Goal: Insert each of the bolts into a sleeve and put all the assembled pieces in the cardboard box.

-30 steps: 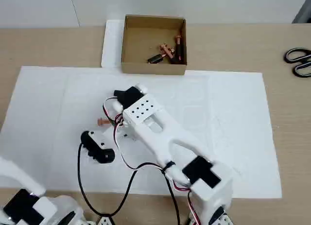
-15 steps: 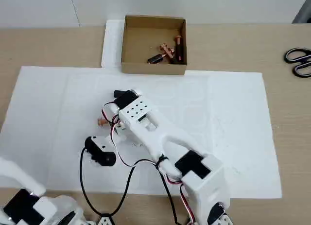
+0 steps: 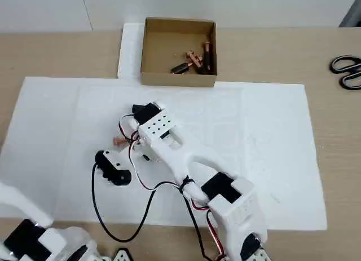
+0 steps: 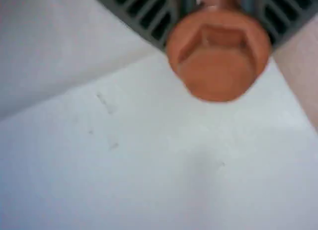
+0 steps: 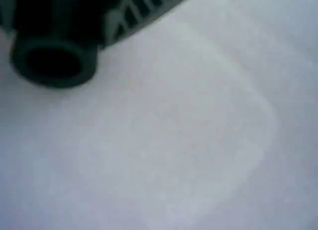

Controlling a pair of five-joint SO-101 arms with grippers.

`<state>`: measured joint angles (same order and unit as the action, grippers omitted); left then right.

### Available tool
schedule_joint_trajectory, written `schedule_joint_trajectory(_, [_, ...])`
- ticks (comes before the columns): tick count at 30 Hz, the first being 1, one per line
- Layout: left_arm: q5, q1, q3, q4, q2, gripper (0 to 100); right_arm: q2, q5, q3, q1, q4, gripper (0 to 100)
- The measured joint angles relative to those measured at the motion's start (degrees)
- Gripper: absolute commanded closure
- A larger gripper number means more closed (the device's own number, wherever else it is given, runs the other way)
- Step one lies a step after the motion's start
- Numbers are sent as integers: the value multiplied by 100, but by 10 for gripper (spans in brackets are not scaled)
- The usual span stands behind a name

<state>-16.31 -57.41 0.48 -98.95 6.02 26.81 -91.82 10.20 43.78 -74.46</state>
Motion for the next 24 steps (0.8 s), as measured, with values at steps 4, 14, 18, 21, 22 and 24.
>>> schedule_joint_trajectory(4, [0,9,0,0,0,994,9,0,0,0,0,996])
schedule_joint_trajectory(14, [0,800,-396,0,9,994,18,1574,1240,-141,-18,996])
schedule_joint_trajectory(18, [0,1099,-756,97,9,994,-237,2497,1890,-369,-9,996])
schedule_joint_trajectory(21, [0,1336,-791,360,9,994,-527,3279,2268,-686,-9,996])
schedule_joint_trajectory(22, [0,1433,-791,448,9,994,-633,3604,2391,-800,-9,996])
schedule_joint_trajectory(24, [-141,1705,-791,651,9,994,-844,4413,2620,-993,97,996])
